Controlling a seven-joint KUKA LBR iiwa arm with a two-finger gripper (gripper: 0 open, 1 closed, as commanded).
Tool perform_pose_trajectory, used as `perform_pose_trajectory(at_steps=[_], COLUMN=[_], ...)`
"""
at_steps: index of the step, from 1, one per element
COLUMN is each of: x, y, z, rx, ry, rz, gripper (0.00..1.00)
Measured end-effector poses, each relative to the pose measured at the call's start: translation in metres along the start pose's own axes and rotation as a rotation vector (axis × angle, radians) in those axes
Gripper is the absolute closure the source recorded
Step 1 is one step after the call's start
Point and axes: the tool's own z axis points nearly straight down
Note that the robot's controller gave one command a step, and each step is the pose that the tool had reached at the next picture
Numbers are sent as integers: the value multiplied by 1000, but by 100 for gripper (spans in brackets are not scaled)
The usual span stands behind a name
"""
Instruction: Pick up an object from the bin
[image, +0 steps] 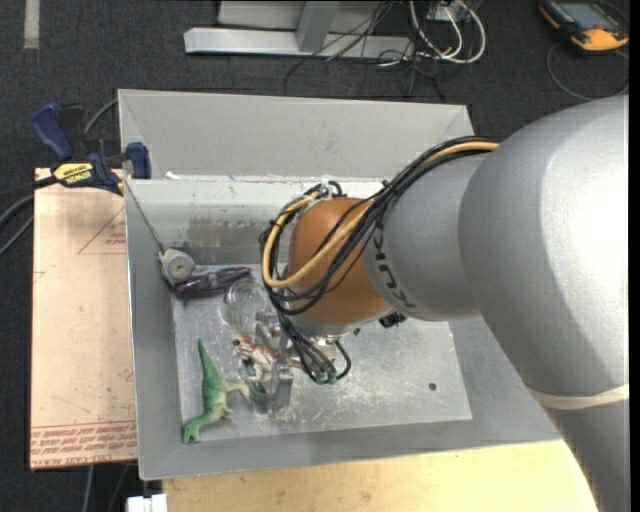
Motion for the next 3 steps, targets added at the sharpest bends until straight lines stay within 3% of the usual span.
perform_pose_trajectory(at_steps=[3], x=[0], y=[0], z=[0], rx=[0], ry=[0], rz=[0], gripper=[100])
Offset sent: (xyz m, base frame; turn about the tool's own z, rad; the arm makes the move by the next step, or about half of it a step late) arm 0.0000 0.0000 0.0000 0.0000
